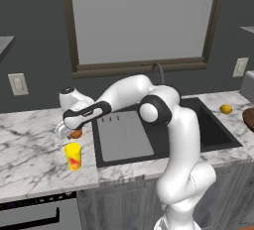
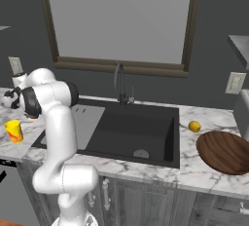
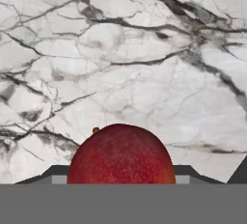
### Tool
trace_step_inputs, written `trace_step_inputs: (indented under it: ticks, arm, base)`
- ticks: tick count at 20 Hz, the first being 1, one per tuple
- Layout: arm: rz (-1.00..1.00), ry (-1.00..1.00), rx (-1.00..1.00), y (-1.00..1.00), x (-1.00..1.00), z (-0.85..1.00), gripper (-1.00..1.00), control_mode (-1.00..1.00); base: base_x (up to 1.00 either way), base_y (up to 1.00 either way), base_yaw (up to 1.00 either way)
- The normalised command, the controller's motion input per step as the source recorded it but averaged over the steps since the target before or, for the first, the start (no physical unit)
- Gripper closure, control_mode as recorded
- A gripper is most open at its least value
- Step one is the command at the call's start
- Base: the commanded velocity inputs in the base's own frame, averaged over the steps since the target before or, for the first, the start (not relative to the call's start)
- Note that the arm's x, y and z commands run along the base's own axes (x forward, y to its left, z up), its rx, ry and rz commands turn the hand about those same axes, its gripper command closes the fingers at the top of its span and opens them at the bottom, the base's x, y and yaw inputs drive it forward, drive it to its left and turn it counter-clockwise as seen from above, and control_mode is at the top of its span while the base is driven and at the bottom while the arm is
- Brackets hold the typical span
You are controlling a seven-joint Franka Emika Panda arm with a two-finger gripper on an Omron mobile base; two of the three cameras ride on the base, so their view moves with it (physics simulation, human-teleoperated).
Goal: Remove the mango and lemon from the sink. Then move the bowl and cup from the counter to the sink for washing.
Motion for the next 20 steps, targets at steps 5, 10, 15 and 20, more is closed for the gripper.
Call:
trace_step_inputs:
  ticks: [5, 10, 15, 20]
  arm:
    - [0.00, 0.01, -0.03, 0.01, 0.13, -0.13, 1.00, -1.00]
    - [0.00, 0.01, 0.00, 0.00, 0.14, -0.10, 1.00, -1.00]
    - [0.00, 0.00, 0.01, 0.00, 0.08, -0.15, 1.00, -1.00]
    - [0.00, 0.00, 0.02, 0.00, 0.04, -0.19, 1.00, -1.00]
  base:
    - [0.00, 0.00, 0.00]
    - [0.00, 0.00, 0.00]
    - [0.00, 0.00, 0.00]
    - [0.00, 0.00, 0.00]
